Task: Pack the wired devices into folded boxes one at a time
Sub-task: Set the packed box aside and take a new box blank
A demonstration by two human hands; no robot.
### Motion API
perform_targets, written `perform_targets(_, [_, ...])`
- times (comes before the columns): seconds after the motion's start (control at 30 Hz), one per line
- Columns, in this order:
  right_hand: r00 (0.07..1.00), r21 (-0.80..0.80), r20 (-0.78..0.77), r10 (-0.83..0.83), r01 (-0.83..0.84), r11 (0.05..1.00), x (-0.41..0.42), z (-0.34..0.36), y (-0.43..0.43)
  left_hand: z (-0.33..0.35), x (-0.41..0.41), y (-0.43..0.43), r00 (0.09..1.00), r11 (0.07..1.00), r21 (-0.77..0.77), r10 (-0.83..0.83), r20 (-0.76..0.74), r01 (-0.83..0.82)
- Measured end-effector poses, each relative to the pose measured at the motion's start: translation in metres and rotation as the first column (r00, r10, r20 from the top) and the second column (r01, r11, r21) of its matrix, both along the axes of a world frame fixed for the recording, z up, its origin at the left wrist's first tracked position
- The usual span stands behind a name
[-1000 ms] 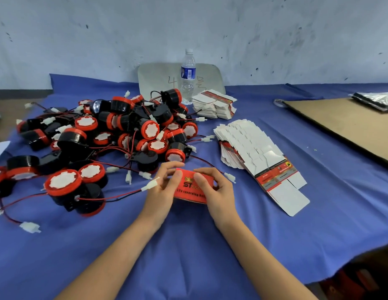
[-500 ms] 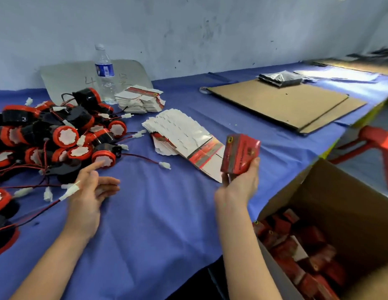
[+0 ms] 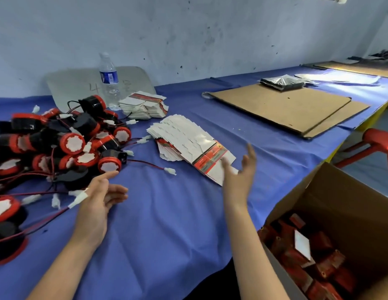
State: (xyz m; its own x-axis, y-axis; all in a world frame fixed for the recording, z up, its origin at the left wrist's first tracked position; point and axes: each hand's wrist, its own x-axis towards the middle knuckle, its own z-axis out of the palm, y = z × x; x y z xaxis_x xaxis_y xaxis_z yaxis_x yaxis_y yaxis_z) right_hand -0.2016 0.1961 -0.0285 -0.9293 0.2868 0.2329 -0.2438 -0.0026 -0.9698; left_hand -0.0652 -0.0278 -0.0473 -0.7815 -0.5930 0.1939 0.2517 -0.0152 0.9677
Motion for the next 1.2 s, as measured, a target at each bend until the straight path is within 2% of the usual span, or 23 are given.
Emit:
perform_targets(0.03, [0.991,0.387,0.073,0.115,-0.134,0.912,-0.006,-0.006,-0.008,0.000,0.000,0.001,1.000,1.000,-0.004,-0.003,0.005,0.003])
perform_targets(0.07, [0.969,0.650,0.186,0.161,-0.244,0.720,-0.011,-0.010,-0.014,-0.001,0.000,0.001,1.000,1.000,-0.010,-0.001,0.011,0.001])
perform_targets(0.1, [0.948,0.776,0.271,0.168,-0.318,0.544,-0.015,-0.011,-0.018,-0.001,0.001,0.001,1.000,1.000,-0.014,0.001,0.017,-0.001])
perform_targets(0.13, [0.935,0.821,0.316,0.163,-0.355,0.447,-0.018,-0.012,-0.021,-0.002,0.001,0.001,1.000,1.000,-0.021,0.005,0.021,-0.005])
perform_targets(0.17, [0.935,0.837,0.320,0.155,-0.356,0.415,-0.022,-0.014,-0.022,-0.002,0.002,0.001,1.000,1.000,-0.026,0.009,0.025,-0.008])
perform_targets(0.33, [0.975,0.863,0.190,0.113,-0.221,0.455,-0.023,-0.019,-0.022,-0.004,0.001,-0.002,0.999,0.999,-0.038,0.030,0.032,-0.029])
perform_targets(0.4, [0.996,0.811,0.071,0.045,-0.084,0.579,-0.016,-0.013,-0.022,-0.005,0.001,-0.002,0.999,0.998,-0.045,0.034,0.031,-0.033])
perform_targets(0.43, [0.998,0.725,-0.063,-0.031,0.067,0.686,-0.012,-0.009,-0.021,-0.005,0.001,-0.002,0.999,0.998,-0.051,0.040,0.033,-0.038])
perform_targets(0.47, [0.963,0.570,-0.239,-0.122,0.241,0.786,-0.007,-0.002,-0.020,-0.005,0.000,-0.001,0.998,0.997,-0.066,0.043,0.038,-0.041])
perform_targets(0.5, [0.888,0.386,-0.414,-0.199,0.370,0.845,0.000,0.006,-0.017,-0.005,0.000,0.000,0.998,0.996,-0.084,0.043,0.041,-0.039])
perform_targets(0.53, [0.813,0.240,-0.531,-0.238,0.414,0.878,0.007,0.013,-0.018,-0.004,-0.001,0.002,0.998,0.994,-0.104,0.050,0.035,-0.047])
perform_targets(0.57, [0.787,0.164,-0.582,-0.202,0.358,0.919,0.014,0.018,-0.023,-0.003,0.000,0.004,0.998,0.989,-0.134,0.064,0.024,-0.060])
perform_targets(0.63, [0.865,0.108,-0.501,0.029,0.029,0.994,0.024,0.024,-0.040,0.000,0.004,0.007,0.996,0.967,-0.239,0.092,0.003,-0.089])
perform_targets(0.67, [0.898,0.087,-0.394,0.196,-0.176,0.981,0.029,0.024,-0.051,0.002,0.006,0.010,0.996,0.954,-0.285,0.093,-0.006,-0.091])
perform_targets(0.7, [0.885,0.075,-0.295,0.360,-0.354,0.932,0.035,0.023,-0.064,0.003,0.008,0.012,0.996,0.944,-0.318,0.091,-0.018,-0.092])
perform_targets(0.73, [0.856,0.091,-0.226,0.465,-0.457,0.885,0.039,0.019,-0.075,0.002,0.010,0.013,0.996,0.936,-0.339,0.086,-0.031,-0.091])
perform_targets(0.83, [0.823,0.175,-0.115,0.556,-0.534,0.827,0.049,0.000,-0.099,-0.002,0.008,0.017,0.992,0.923,-0.365,0.120,-0.035,-0.124])
perform_targets(0.93, [0.803,0.169,-0.056,0.593,-0.578,0.799,0.055,-0.012,-0.106,0.000,0.008,0.019,0.988,0.912,-0.381,0.150,-0.025,-0.148])
perform_targets(1.03, [0.781,0.124,-0.080,0.619,-0.609,0.784,0.057,-0.013,-0.102,0.001,0.009,0.021,0.985,0.907,-0.388,0.170,-0.024,-0.166])
perform_targets(1.2, [0.755,0.192,-0.196,0.626,-0.596,0.780,0.066,-0.013,-0.100,0.004,0.007,0.021,0.976,0.910,-0.362,0.217,0.001,-0.202])
